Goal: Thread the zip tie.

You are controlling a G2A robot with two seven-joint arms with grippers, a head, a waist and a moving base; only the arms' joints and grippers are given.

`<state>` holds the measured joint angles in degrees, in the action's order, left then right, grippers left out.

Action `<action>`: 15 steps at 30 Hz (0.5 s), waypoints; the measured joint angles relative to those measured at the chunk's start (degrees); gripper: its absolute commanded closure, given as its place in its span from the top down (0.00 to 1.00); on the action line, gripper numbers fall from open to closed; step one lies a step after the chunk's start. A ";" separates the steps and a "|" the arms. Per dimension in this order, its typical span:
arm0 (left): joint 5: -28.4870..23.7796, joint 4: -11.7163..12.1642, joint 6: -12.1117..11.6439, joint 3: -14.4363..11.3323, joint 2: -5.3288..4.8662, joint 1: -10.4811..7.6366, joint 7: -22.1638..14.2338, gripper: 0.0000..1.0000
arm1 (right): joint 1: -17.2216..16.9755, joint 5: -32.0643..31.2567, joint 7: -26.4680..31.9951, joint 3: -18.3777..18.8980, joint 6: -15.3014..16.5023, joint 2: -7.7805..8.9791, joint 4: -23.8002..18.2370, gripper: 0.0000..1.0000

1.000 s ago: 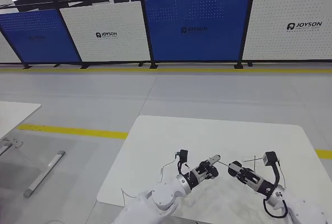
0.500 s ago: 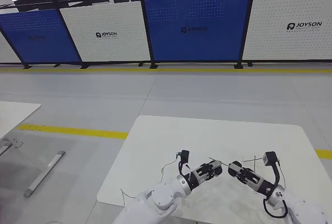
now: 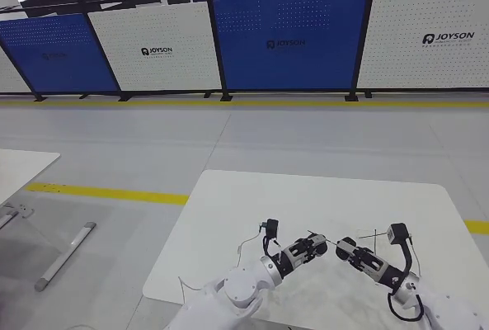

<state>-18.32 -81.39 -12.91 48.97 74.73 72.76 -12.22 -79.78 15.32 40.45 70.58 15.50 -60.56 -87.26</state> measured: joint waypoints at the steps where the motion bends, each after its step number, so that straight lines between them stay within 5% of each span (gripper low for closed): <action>1: 0.02 0.11 0.00 -0.03 0.05 -0.07 0.08 0.03 | 0.00 0.00 0.00 0.00 0.00 0.00 0.00 0.00; 12: 0.50 0.52 -0.34 -0.17 0.31 -0.22 -0.22 0.00 | 0.00 0.00 0.00 0.00 0.00 0.00 0.00 0.00; 13: 0.51 0.52 -0.44 -0.17 0.31 -0.18 -0.33 0.00 | -0.01 0.00 -0.01 0.00 0.00 0.00 0.00 0.42; 14: 0.52 0.50 -0.55 -0.17 0.32 -0.12 -0.43 0.00 | -0.07 -0.03 -0.21 -0.03 -0.10 -0.02 -0.06 1.00; 15: 0.51 0.43 -0.68 -0.14 0.32 -0.04 -0.52 0.00 | -0.17 -0.10 -0.56 -0.10 -0.31 -0.05 -0.21 1.00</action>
<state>-17.81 -80.96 -13.59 48.83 75.05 72.72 -12.74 -79.95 15.22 39.89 70.49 15.19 -60.61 -87.47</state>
